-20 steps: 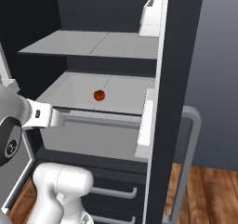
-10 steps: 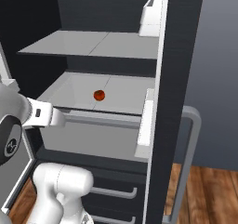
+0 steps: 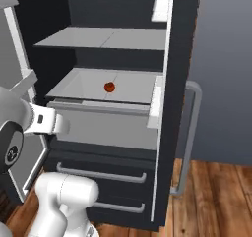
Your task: Place the beer on the top shelf of the fridge to keep it out of children's reach, and place the broccoli and tomato on lower shelves for easy access.
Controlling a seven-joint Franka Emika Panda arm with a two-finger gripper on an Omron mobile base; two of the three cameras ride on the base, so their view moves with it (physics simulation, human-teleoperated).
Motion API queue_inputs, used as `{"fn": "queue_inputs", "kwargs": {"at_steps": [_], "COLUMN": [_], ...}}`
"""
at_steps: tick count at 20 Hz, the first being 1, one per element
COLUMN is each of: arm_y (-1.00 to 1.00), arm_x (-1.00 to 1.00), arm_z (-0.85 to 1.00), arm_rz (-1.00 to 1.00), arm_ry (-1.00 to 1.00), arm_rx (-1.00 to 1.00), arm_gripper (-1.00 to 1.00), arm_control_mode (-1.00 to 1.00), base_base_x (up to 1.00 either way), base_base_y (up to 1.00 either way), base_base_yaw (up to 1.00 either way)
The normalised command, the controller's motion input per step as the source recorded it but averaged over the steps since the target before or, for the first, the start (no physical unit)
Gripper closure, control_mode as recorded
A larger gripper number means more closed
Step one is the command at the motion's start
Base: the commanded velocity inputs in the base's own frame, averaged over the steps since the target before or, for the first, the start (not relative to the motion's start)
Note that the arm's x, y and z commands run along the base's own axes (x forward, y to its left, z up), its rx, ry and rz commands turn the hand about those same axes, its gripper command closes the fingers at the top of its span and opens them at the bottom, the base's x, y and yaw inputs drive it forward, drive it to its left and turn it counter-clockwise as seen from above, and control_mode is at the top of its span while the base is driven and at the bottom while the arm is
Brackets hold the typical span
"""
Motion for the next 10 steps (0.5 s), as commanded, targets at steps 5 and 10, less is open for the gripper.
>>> {"fn": "queue_inputs", "kwargs": {"at_steps": [5,10], "arm_y": [0.0,0.0], "arm_x": [0.0,0.0], "arm_z": [0.0,0.0], "arm_rz": [0.0,0.0], "arm_ry": [0.0,0.0], "arm_rx": [0.0,0.0], "arm_gripper": [-1.0,-1.0], "arm_control_mode": [1.0,1.0], "base_base_x": [-1.0,-0.6], "base_base_y": [-0.16,-0.45], "base_base_yaw": [-0.09,-0.22]}}
